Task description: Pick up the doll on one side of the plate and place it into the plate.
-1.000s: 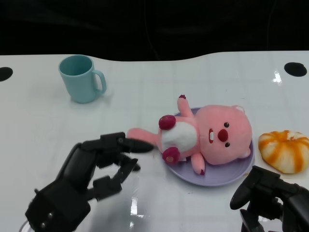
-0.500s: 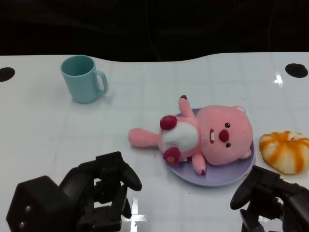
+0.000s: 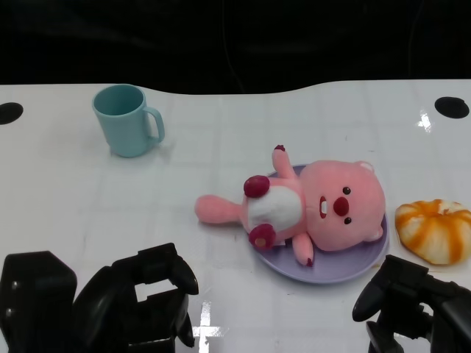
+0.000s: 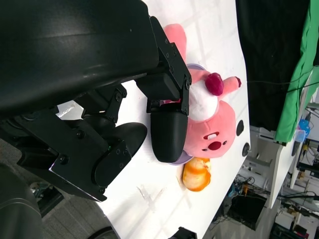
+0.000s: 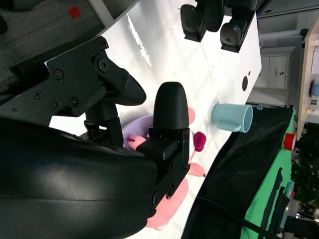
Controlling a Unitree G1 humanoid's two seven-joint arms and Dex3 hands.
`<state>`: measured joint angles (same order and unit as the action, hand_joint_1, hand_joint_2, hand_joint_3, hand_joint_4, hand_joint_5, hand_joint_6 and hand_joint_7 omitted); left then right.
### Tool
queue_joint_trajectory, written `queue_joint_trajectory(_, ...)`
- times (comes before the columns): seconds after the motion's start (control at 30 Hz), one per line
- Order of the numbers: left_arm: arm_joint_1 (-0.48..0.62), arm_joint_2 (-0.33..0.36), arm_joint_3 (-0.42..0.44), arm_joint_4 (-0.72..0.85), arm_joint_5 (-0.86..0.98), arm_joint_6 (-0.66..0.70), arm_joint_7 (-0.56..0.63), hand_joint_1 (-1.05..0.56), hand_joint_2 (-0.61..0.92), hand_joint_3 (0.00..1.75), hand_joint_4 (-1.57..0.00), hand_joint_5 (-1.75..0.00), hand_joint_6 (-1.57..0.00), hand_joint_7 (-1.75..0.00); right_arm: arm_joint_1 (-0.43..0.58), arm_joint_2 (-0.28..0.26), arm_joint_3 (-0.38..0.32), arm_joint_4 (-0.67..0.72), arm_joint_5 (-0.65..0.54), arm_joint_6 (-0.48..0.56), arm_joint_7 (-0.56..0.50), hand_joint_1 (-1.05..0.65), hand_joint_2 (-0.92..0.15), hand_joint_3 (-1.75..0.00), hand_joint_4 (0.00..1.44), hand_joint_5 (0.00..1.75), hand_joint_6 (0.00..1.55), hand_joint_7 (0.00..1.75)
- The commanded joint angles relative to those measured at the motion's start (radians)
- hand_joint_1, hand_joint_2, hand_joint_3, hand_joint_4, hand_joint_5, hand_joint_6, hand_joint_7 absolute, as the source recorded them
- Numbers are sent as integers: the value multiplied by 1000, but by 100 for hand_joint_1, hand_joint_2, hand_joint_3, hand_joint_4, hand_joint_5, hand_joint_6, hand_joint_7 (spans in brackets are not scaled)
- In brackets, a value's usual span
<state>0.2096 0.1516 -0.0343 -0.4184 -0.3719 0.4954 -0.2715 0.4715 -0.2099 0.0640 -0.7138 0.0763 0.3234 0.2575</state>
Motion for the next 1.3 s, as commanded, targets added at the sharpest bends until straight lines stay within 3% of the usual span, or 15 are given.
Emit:
queue_joint_trajectory(0.03, -10, 3, 20, 16, -21, 11, -8, -15, 43, 133, -82, -175, -74, -159, 0, -5, -23, -20, 21, 20, -5, -11, -63, -109, 58, 175, 50, 152)
queue_joint_trajectory(0.57, 2, -12, 23, 24, -29, -10, -7, -15, 45, 133, -82, -175, -71, -160, 7, 11, -39, -45, 33, 79, -45, -9, -66, -109, 56, 175, 47, 153)
queue_joint_trajectory(1.3, -1, 20, 18, 22, -29, 11, -22, -14, 47, 129, -78, -175, -70, -158, 3, 16, -19, -43, 24, 67, -64, -8, -68, -106, 55, 175, 45, 156)
